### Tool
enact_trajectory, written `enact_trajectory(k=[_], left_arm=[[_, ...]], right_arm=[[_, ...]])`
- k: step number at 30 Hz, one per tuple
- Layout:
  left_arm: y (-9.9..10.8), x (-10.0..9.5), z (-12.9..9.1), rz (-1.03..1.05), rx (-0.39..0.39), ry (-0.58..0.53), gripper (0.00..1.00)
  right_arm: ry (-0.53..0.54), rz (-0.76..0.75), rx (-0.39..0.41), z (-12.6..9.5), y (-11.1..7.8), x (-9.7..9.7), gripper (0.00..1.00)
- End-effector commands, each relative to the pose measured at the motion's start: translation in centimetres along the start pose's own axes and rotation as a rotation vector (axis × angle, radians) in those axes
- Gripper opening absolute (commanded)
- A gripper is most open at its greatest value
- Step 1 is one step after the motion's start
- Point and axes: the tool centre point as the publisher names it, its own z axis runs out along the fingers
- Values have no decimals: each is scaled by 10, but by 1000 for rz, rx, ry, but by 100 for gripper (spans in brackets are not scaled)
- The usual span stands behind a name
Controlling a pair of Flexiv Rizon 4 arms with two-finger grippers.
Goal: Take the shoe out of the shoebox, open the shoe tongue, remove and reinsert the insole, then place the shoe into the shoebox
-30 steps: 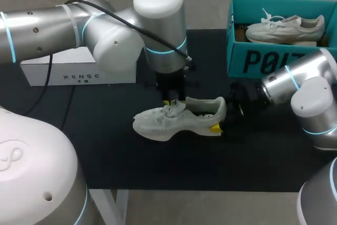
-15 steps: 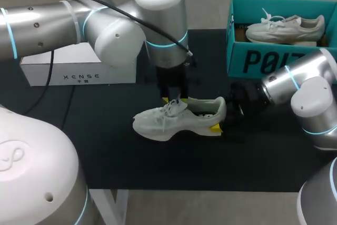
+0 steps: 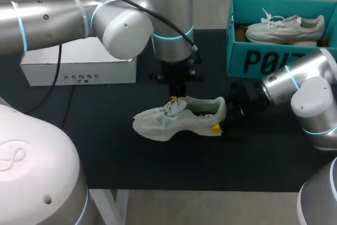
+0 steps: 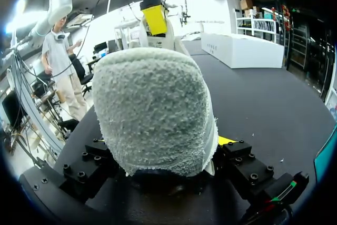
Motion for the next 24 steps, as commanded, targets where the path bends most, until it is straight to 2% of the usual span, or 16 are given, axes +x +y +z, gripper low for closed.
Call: enact_trajectory(k=[1, 4, 9, 16, 23, 24], left_arm=[[15, -12, -1, -22, 48, 40, 0], [24, -22, 1, -62, 73, 52, 0], [35, -40, 4, -148, 78, 7, 0], [36, -66, 9, -256, 66, -44, 0], [32, -86, 30, -309, -13, -119, 0], [31, -87, 33, -314, -22, -127, 3]], right_arm=[[-1, 2, 2, 7, -5, -1, 0], [-1, 2, 2, 7, -5, -1, 0], [-1, 2, 2, 7, -5, -1, 0], [-1, 2, 2, 7, -5, -1, 0], [-1, 2, 2, 7, -5, -1, 0], [-1, 2, 2, 7, -5, -1, 0]])
